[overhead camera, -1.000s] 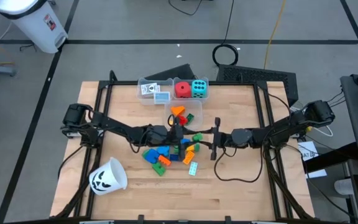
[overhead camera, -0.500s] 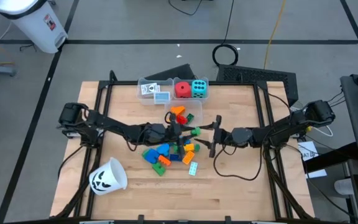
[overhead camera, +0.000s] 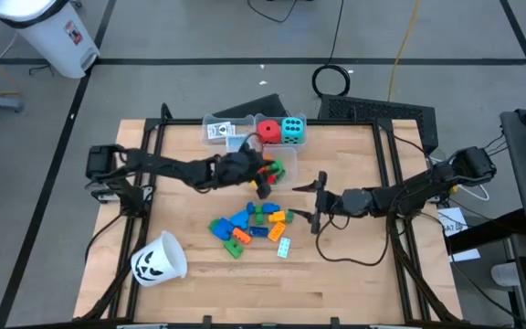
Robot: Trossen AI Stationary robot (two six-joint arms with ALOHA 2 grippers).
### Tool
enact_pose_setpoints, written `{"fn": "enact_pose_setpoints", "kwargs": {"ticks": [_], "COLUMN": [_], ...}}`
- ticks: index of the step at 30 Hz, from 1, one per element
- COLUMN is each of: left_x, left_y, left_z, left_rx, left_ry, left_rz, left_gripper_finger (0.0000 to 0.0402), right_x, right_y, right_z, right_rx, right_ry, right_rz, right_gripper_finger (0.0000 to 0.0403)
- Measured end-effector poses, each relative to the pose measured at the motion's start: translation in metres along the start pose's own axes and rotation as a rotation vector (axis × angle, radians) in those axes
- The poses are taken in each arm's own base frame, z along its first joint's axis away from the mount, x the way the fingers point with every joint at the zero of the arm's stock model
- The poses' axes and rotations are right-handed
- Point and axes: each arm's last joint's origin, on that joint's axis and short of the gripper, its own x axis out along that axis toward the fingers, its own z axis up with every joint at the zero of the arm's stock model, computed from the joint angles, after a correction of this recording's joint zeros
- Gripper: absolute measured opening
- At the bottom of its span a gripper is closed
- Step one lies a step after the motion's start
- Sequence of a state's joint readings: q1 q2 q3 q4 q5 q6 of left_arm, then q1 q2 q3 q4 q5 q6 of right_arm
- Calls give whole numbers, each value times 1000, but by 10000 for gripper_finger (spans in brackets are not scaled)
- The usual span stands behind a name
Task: Pick & Place Toys
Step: Put the green game piece into the bottom transparent bin
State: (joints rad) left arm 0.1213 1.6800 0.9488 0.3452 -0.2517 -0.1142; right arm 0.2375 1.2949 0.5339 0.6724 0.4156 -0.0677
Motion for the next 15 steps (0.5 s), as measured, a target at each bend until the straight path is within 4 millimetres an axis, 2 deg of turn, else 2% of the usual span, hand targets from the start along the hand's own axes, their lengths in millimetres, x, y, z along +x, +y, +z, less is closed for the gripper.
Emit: {"fn": "enact_pose_setpoints", "kwargs": {"ticks": [4,6,12,14,15], "left_x": [13,15,11,4,0], "left_y": [13,19,22,21,20], "left_z": [-11,-14,-9,-2,2], "left_rx": [-113,-160,-171,-171,-168], "left_ry": [35,57,52,34,34], "left_rz": [43,66,71,49,17], "left_gripper_finger": [120,169,362,386,383], "right_x": [0,0,0,-1,-2], "right_y": [0,0,1,3,4], "right_z": [-1,-1,-5,-10,-14], "right_rx": [-2,-2,43,45,44], "right_ry": [10,11,47,100,134], "right_rz": [3,2,8,19,32], "right_gripper_finger": [267,269,278,281,283]}}
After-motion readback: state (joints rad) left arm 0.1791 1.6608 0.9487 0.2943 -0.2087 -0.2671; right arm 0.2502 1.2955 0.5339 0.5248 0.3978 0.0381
